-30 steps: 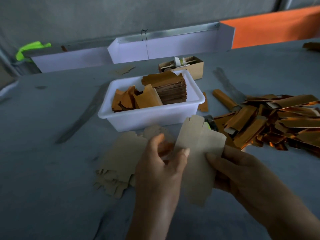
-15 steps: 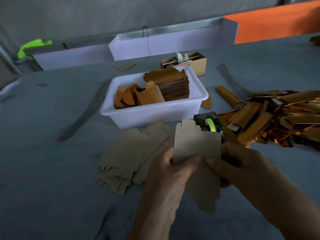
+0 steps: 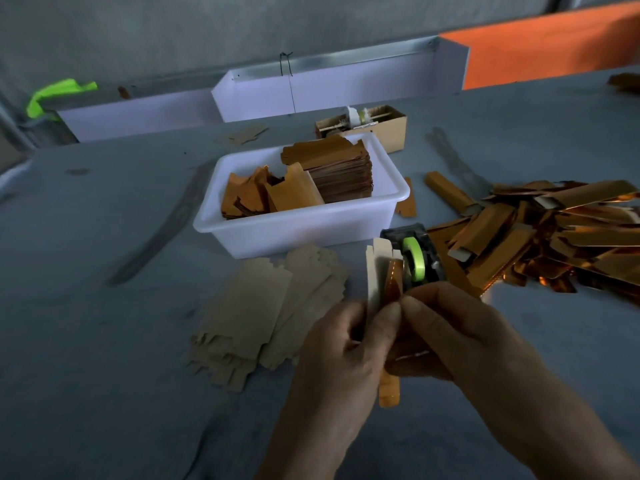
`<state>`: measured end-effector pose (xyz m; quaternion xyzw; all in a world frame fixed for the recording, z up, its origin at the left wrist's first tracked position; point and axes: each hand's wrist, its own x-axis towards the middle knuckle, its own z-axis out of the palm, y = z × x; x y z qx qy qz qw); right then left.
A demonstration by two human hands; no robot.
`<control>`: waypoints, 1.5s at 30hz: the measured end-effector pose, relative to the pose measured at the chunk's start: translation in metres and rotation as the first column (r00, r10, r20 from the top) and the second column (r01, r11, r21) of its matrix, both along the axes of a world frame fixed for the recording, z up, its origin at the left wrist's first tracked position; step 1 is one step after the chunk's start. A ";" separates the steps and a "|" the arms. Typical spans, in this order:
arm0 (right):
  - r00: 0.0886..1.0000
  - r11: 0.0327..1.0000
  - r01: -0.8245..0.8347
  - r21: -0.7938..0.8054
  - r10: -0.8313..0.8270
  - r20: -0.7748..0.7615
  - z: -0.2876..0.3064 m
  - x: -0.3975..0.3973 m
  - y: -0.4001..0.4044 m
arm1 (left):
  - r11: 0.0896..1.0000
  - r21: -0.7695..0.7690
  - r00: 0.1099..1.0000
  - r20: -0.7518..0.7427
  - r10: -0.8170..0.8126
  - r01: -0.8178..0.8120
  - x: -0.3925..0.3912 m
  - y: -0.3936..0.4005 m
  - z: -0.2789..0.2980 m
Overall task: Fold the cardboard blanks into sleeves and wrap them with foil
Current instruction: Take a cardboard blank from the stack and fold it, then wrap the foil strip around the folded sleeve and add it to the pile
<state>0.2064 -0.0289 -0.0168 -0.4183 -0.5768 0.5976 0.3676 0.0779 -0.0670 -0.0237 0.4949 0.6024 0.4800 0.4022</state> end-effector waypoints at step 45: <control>0.952 0.952 0.303 0.050 -0.305 0.031 0.008 0.007 0.006 | 0.988 -0.020 0.987 -0.053 0.151 -0.152 0.035 -0.009 0.004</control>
